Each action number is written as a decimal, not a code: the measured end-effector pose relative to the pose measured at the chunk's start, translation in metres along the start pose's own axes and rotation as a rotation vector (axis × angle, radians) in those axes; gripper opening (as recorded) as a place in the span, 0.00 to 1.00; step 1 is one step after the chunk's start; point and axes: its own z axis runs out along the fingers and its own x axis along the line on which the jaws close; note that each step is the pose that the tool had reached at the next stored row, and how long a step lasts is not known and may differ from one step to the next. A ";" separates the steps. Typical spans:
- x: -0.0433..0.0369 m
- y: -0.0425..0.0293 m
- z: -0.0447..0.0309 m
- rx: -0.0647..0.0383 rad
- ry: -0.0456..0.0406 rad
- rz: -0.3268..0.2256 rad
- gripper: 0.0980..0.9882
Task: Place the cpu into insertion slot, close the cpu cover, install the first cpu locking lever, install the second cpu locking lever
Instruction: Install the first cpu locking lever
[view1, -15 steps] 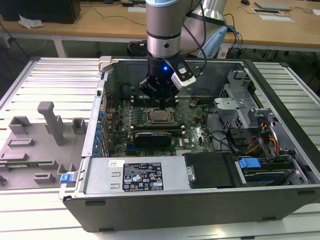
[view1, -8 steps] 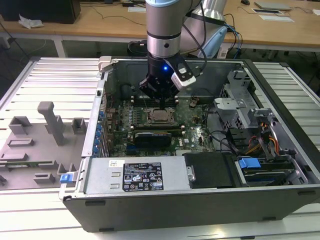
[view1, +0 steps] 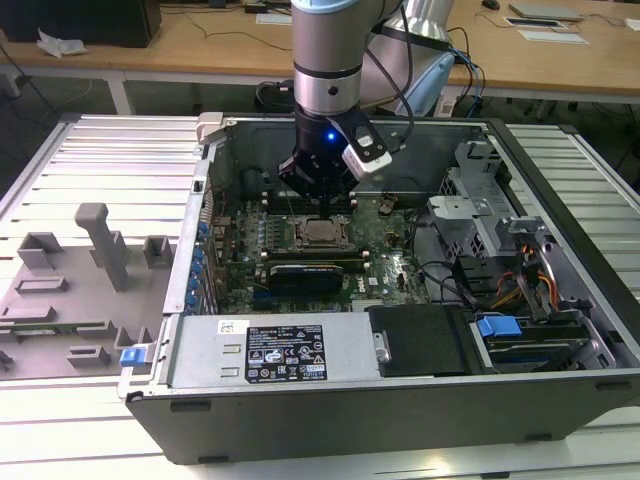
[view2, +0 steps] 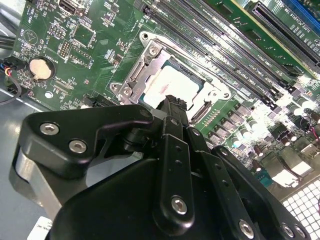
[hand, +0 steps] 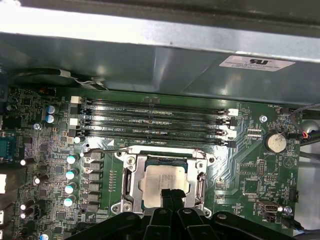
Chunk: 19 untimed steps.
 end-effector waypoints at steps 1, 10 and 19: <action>0.0000 0.0000 0.0000 0.000 0.0000 0.000 0.01; 0.0148 0.0011 -0.0008 0.000 0.0000 0.000 0.01; 0.0337 0.0025 -0.0018 0.000 0.0000 0.000 0.01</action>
